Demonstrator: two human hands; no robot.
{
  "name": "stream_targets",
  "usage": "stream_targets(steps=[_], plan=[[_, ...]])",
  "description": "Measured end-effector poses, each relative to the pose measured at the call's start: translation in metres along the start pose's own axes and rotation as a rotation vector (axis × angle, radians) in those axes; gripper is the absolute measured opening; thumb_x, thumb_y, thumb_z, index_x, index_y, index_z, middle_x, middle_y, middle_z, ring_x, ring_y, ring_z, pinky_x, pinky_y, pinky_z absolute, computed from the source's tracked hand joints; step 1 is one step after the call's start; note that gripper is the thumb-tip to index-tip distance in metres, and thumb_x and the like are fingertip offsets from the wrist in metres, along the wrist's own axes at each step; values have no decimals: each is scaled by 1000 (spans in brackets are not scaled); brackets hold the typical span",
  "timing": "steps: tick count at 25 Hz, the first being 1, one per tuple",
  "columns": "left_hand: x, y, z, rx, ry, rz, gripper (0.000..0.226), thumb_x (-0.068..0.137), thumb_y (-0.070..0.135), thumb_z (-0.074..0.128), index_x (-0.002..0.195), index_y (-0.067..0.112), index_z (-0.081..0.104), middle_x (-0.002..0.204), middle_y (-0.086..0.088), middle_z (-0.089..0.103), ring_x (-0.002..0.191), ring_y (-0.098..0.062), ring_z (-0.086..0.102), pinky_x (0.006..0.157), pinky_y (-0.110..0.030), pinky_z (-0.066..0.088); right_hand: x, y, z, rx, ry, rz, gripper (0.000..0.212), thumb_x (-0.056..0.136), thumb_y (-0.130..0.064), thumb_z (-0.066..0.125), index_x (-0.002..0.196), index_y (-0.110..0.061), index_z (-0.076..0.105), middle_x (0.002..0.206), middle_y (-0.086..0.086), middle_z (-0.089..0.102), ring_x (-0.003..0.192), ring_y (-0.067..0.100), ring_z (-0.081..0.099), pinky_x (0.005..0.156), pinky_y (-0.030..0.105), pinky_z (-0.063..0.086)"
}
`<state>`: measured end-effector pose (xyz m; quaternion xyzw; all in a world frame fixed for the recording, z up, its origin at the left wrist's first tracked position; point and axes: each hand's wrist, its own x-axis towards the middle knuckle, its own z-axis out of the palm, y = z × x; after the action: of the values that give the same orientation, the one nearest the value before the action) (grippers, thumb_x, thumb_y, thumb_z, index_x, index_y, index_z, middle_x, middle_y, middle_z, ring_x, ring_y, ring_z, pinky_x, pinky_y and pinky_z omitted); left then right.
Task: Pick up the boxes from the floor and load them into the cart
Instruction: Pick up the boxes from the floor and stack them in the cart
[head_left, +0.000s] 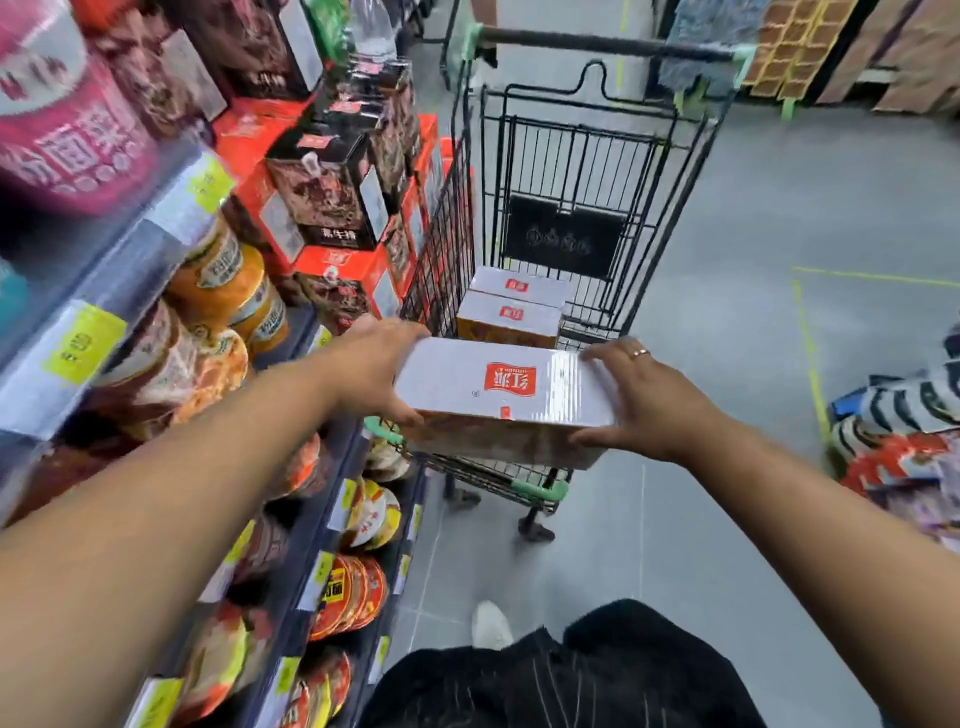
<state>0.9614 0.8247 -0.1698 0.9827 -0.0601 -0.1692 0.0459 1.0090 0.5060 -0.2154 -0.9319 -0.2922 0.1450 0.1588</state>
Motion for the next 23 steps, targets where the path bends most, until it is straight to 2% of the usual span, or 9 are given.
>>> stream_targets(steps=[4,8,13,15,20,23], plan=[[66,-22,-6,27,-56,-7,99,64,44,84,143,16,32,136,-8,45,126,-28,32,107,-36,26,62,22,0,12,-30,25,100,63,-67,74,142,-25,29,137,2,36,118,25,49,93,39,48],[124,-34,1,111,-85,-47,99,63,47,83,140,14,31,133,-9,45,122,-28,37,105,-39,34,119,47,4,1,-118,64,108,64,-60,78,148,-23,21,137,5,32,117,26,49,95,36,44],[209,-41,18,220,-196,-12,98,64,58,77,138,13,31,133,-8,44,120,-27,41,102,-43,41,184,89,12,44,-239,135,105,61,-54,81,145,-21,27,129,3,34,110,25,53,89,33,45],[234,-49,27,227,-209,-7,97,66,59,75,138,13,30,135,-8,43,121,-28,40,105,-42,37,203,98,15,34,-254,157,104,61,-52,82,144,-20,28,127,3,36,108,25,53,87,34,46],[286,-69,72,311,-247,10,105,68,65,68,147,15,21,138,-7,41,128,-30,36,112,-44,22,252,113,55,18,-309,221,102,61,-45,85,141,-16,30,125,8,39,112,28,48,96,42,47],[312,-76,101,336,-275,23,98,69,67,65,144,16,27,136,-6,45,128,-28,36,116,-48,14,272,124,90,20,-358,294,104,58,-48,86,140,-17,29,125,7,41,112,29,49,97,44,47]])
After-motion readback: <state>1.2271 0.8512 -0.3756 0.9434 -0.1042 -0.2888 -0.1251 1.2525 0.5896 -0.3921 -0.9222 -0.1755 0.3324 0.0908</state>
